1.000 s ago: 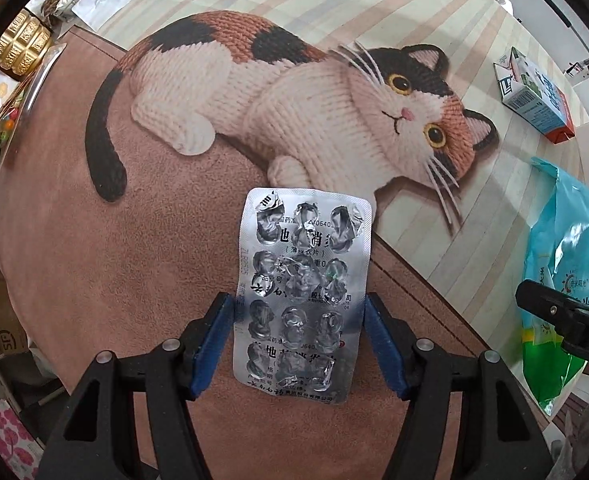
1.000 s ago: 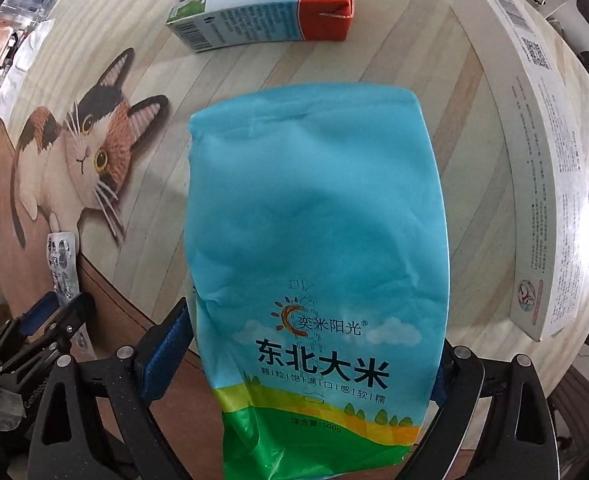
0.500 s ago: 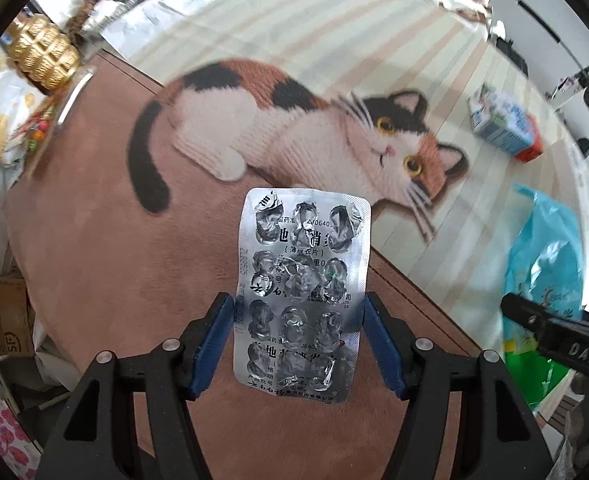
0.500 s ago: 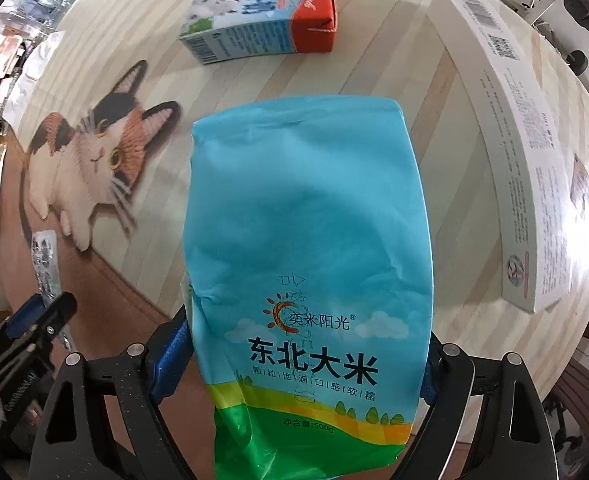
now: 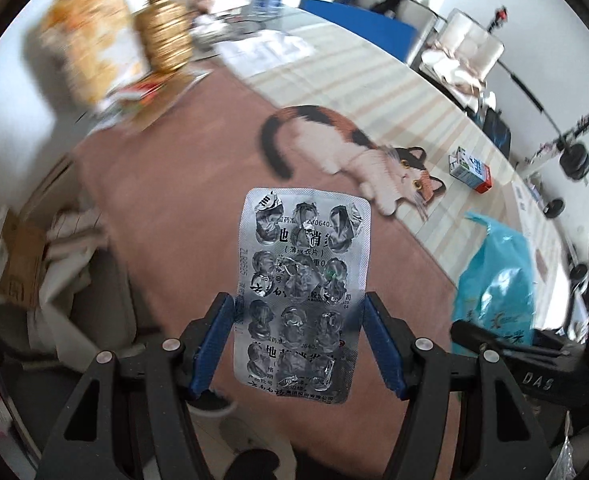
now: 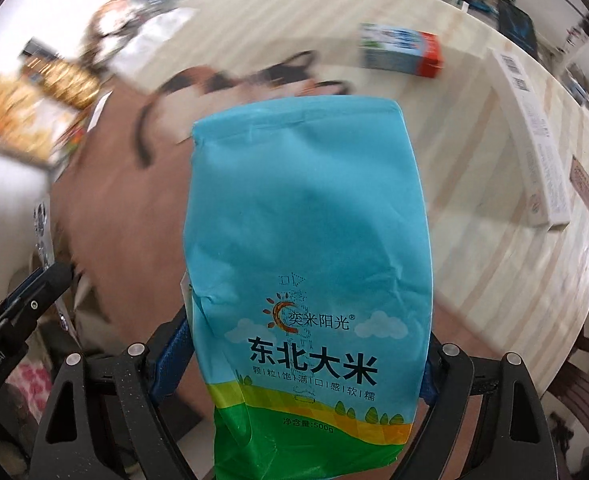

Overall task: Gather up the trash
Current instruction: 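Carry the blister pack and rice bag over the bin and open both grippers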

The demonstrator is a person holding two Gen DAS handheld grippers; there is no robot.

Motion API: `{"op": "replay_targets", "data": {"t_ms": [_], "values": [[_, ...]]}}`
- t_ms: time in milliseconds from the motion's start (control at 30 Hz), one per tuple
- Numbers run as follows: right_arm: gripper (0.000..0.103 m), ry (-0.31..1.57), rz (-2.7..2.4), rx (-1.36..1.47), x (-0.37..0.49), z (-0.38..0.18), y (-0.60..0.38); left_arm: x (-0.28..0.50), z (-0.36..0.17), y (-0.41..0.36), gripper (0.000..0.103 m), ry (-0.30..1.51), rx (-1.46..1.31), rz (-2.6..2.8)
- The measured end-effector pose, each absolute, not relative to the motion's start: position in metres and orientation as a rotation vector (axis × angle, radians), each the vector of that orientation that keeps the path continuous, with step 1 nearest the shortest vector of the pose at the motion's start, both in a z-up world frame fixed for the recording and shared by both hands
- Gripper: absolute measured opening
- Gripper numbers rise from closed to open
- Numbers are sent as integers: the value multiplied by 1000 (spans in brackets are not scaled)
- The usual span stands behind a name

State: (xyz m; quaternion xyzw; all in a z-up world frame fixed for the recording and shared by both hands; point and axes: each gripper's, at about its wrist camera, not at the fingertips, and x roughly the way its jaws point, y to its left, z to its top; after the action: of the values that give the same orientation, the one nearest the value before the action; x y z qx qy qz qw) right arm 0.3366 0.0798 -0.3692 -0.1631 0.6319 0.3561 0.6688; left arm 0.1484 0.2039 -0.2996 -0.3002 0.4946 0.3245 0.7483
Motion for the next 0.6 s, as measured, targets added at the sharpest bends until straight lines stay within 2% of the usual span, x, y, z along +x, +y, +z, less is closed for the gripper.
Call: {"op": "replay_targets", "data": {"t_ms": [133, 267, 467, 600], "values": [[89, 1435, 900, -372, 255, -362, 74, 60, -292, 201, 63, 1045, -735, 740], [89, 1460, 983, -408, 168, -371, 65, -24, -309, 197, 63, 1054, -794, 794], [89, 1564, 1030, -522, 67, -432, 69, -119, -384, 201, 63, 1137, -938, 853], [89, 1619, 1021, -621, 25, -499, 78, -152, -465, 209, 63, 1165, -1070, 834]]}}
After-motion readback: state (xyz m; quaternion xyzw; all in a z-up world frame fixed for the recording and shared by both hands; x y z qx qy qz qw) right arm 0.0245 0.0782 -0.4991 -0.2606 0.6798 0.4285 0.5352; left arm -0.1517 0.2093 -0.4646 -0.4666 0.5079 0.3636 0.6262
